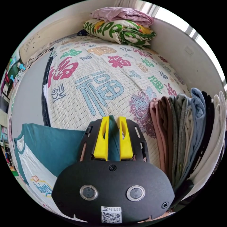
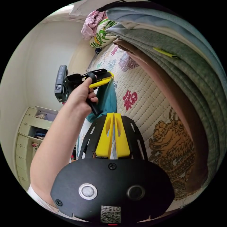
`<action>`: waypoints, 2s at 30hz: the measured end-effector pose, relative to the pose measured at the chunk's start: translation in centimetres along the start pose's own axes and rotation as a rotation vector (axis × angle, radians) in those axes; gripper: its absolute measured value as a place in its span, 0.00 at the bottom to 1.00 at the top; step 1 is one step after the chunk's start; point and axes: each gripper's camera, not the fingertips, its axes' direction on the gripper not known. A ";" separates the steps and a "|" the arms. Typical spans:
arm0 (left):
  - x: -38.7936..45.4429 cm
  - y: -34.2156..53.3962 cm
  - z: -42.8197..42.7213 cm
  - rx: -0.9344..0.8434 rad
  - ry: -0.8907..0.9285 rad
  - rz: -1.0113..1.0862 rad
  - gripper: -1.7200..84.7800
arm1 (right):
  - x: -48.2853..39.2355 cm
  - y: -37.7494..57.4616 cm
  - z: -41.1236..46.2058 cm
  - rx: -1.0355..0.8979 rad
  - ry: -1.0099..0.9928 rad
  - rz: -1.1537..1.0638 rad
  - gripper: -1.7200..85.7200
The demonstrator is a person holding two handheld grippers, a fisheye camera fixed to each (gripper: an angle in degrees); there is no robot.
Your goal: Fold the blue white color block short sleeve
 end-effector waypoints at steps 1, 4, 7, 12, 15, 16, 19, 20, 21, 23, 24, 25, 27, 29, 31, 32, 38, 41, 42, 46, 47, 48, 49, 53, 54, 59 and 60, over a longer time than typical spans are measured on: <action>-0.5 0.4 -0.2 0.000 0.000 -0.004 0.08 | -0.1 0.0 -0.4 0.003 -0.023 0.008 0.01; -2.8 1.4 -1.2 -0.009 0.063 -0.025 0.04 | -0.6 0.1 -1.6 0.020 -0.087 0.006 0.01; -6.2 3.7 -4.6 0.063 0.188 -0.064 0.02 | -0.9 0.4 -2.1 0.021 -0.106 -0.003 0.01; -13.6 13.1 -16.6 0.301 0.233 -0.079 0.02 | -3.1 1.9 -4.4 0.093 -0.147 -0.121 0.01; -20.0 21.8 -25.2 0.403 0.223 -0.079 0.01 | -5.9 3.3 -4.5 0.050 -0.162 -0.285 0.01; -23.0 25.7 -28.1 0.426 0.216 -0.096 0.01 | -7.1 4.1 -4.3 0.019 -0.186 -0.365 0.02; -30.5 36.1 -32.4 0.431 0.196 -0.160 0.01 | -10.5 6.7 -2.5 -0.124 -0.176 -0.577 0.02; -33.1 40.3 -33.1 0.429 0.183 -0.189 0.01 | -11.6 7.9 -1.4 -0.197 -0.163 -0.647 0.02; -34.3 42.3 -33.3 0.425 0.177 -0.203 0.01 | -12.0 8.4 -0.9 -0.231 -0.162 -0.671 0.02; -38.1 49.8 -32.8 0.411 0.174 -0.273 0.01 | -12.6 10.5 1.2 -0.357 -0.195 -0.736 0.02; -38.8 51.4 -32.5 0.406 0.181 -0.287 0.01 | -12.7 11.0 1.8 -0.386 -0.196 -0.747 0.02; -40.0 54.1 -31.8 0.395 0.189 -0.312 0.01 | -12.8 12.0 2.9 -0.443 -0.176 -0.774 0.02; -40.8 57.5 -30.9 0.396 0.194 -0.337 0.01 | -13.0 13.5 4.5 -0.514 -0.112 -0.823 0.02; -40.7 59.8 -29.9 0.379 0.199 -0.340 0.01 | -13.0 15.3 6.1 -0.598 -0.043 -0.879 0.02; -40.4 60.8 -29.5 0.372 0.199 -0.339 0.01 | -12.8 16.0 6.8 -0.645 -0.042 -0.896 0.02; -40.1 61.1 -29.6 0.371 0.198 -0.336 0.01 | -12.6 16.3 7.2 -0.668 -0.052 -0.902 0.02; -37.2 61.3 -30.8 0.337 0.112 -0.283 0.03 | -11.0 14.7 8.2 -0.684 -0.128 -0.868 0.06; -33.9 59.4 -32.9 0.352 0.037 -0.213 0.06 | -8.9 11.9 8.2 -0.508 -0.093 -0.723 0.08; -32.8 58.6 -33.1 0.351 0.041 -0.183 0.07 | -8.6 11.5 8.4 -0.475 -0.070 -0.697 0.08; -21.9 51.1 -32.6 0.290 0.111 0.084 0.09 | -7.0 9.6 11.8 -0.445 -0.014 -0.581 0.09; -18.7 49.2 -32.1 0.297 0.130 0.137 0.09 | -6.4 9.4 13.1 -0.464 -0.005 -0.554 0.10; -17.2 48.3 -31.7 0.300 0.144 0.158 0.09 | -6.2 9.3 13.7 -0.475 0.000 -0.545 0.10; -14.9 46.5 -30.9 0.299 0.172 0.191 0.09 | -5.7 9.2 14.8 -0.493 0.006 -0.531 0.10; -9.8 41.3 -26.0 0.183 0.204 0.196 0.09 | -4.7 9.0 16.6 -0.459 -0.024 -0.518 0.09; -9.3 40.8 -25.2 0.158 0.213 0.192 0.09 | -4.6 9.0 16.8 -0.452 -0.022 -0.518 0.08; -5.7 39.3 -24.0 0.163 0.173 0.177 0.08 | -3.3 9.3 19.7 -0.396 0.127 -0.552 0.02; -5.1 39.2 -24.0 0.164 0.164 0.181 0.08 | -3.0 9.3 20.1 -0.390 0.149 -0.546 0.02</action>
